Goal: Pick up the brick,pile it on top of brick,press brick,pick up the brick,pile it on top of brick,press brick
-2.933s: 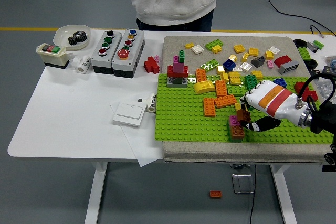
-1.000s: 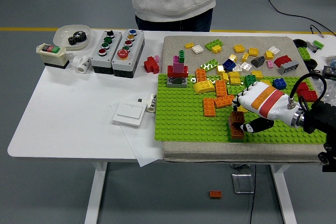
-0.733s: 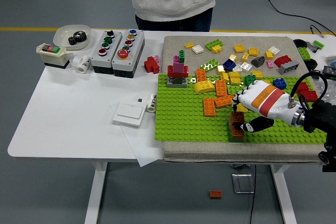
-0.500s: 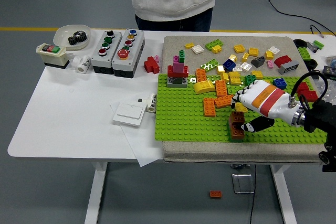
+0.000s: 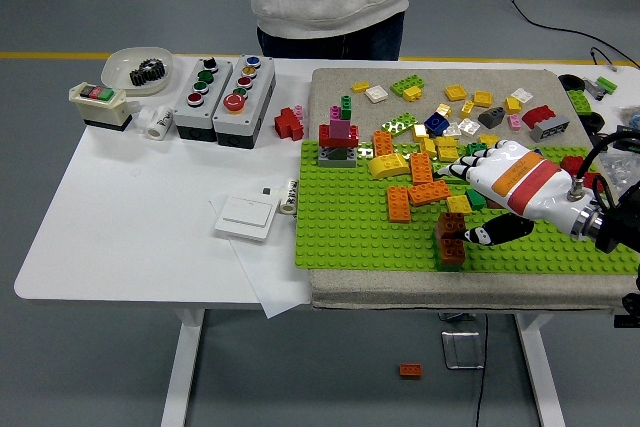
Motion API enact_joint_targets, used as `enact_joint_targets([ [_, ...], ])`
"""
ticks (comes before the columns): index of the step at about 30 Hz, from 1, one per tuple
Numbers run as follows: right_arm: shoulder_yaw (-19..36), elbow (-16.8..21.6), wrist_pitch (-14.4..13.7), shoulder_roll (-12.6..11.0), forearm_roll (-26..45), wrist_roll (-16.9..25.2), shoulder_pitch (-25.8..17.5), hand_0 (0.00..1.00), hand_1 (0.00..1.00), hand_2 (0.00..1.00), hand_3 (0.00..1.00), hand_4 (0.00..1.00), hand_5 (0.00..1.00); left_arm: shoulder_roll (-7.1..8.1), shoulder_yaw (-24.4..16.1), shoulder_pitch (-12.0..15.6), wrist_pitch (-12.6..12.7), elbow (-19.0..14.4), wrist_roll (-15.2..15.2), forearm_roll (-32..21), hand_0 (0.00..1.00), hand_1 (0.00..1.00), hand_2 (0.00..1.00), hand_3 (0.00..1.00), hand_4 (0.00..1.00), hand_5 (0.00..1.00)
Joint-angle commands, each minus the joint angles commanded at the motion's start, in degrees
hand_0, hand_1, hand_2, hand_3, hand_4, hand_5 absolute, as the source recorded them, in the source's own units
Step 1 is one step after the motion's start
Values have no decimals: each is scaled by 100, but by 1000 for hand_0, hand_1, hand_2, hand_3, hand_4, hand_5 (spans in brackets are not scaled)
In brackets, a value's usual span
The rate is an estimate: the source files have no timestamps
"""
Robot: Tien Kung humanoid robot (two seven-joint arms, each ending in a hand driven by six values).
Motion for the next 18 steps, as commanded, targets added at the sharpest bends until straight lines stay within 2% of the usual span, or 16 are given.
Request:
enact_joint_targets([
  [1, 33, 43, -45, -5, 0, -13, -48, 533, 603, 742, 827, 907, 501, -1, -4, 3, -1, 1, 3, 6, 859, 814, 816, 620, 715, 679],
  [6, 284, 270, -333, 26, 192, -114, -377, 533, 603, 742, 827, 907, 501, -7, -11, 27, -1, 2, 5, 11, 859, 814, 816, 620, 715, 679],
  [7, 301, 283, -348, 29, 216, -119, -401, 639, 634, 728, 639, 876, 520, -7, -11, 28, -1, 3, 5, 12, 858, 814, 817, 619, 714, 678],
  [12, 514, 324, -564, 88, 848, -22, -710, 639, 634, 728, 639, 876, 520, -4, -37, 52, -9, 3, 25, 55, 858, 814, 817, 619, 714, 678],
  [13, 525, 323, -570, 92, 871, -16, -727, 649, 645, 710, 590, 855, 531, -4, -37, 54, -9, 3, 25, 55, 858, 814, 816, 620, 714, 678],
  [18, 546, 339, -506, 106, 897, 81, -874, 649, 645, 710, 590, 855, 531, 0, -55, 56, -18, 4, 41, 94, 858, 814, 816, 620, 714, 678],
])
